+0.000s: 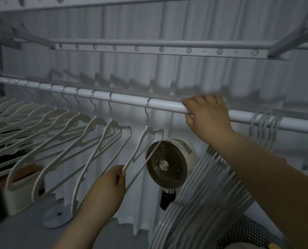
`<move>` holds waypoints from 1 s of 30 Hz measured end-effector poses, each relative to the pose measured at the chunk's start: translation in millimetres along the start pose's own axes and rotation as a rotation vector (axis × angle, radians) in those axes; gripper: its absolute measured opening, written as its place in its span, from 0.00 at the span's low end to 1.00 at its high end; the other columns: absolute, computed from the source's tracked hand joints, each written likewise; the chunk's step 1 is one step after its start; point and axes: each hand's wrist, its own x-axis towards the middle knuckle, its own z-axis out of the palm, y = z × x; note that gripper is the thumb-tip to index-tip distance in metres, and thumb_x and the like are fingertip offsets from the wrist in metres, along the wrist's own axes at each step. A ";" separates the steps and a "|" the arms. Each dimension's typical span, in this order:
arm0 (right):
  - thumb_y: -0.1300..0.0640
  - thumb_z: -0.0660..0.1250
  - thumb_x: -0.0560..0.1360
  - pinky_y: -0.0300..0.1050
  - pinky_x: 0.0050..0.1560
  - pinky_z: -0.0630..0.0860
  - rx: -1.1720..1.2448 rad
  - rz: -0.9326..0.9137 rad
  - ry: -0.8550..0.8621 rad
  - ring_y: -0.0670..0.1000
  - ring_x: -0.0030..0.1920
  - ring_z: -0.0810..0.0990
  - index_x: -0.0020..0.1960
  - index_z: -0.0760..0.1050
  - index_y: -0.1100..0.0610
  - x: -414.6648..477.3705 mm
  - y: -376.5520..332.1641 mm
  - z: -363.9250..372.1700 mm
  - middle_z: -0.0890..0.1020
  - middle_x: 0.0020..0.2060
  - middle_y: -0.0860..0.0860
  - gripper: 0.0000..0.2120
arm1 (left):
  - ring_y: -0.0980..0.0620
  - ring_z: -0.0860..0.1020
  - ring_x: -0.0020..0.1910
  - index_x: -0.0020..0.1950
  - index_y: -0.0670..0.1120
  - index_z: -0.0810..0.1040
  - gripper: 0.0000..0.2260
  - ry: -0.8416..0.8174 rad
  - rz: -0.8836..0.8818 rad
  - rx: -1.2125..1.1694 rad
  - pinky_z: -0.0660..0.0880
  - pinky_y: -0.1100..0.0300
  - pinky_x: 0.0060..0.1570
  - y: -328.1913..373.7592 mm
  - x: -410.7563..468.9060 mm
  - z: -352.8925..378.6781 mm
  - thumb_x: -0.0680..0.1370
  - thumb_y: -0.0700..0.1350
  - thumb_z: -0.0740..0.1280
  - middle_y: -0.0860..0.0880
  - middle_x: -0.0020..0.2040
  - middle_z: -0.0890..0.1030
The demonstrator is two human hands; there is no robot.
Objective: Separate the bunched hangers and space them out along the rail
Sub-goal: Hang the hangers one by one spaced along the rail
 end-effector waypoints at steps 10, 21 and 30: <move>0.64 0.57 0.76 0.50 0.58 0.63 0.045 -0.023 -0.125 0.59 0.58 0.72 0.71 0.61 0.54 36.8 -51.5 24.0 0.74 0.62 0.55 0.24 | 0.50 0.73 0.39 0.68 0.49 0.69 0.16 0.066 -0.037 -0.007 0.64 0.64 0.32 -34.2 25.0 -29.3 0.81 0.44 0.53 0.43 0.46 0.80; 0.65 0.63 0.72 0.53 0.55 0.67 0.036 -0.007 -0.056 0.62 0.53 0.76 0.68 0.69 0.57 40.3 -62.0 34.0 0.79 0.56 0.60 0.24 | 0.45 0.77 0.52 0.67 0.50 0.69 0.16 0.019 -0.032 0.032 0.65 0.61 0.40 -53.1 45.0 -42.3 0.81 0.44 0.52 0.43 0.54 0.80; 0.61 0.58 0.76 0.49 0.60 0.60 0.037 0.034 -0.154 0.57 0.61 0.70 0.72 0.61 0.53 40.4 -64.3 25.7 0.73 0.63 0.55 0.24 | 0.47 0.77 0.48 0.67 0.50 0.69 0.16 0.027 -0.010 0.017 0.65 0.62 0.39 -59.5 50.1 -40.1 0.81 0.45 0.53 0.44 0.51 0.81</move>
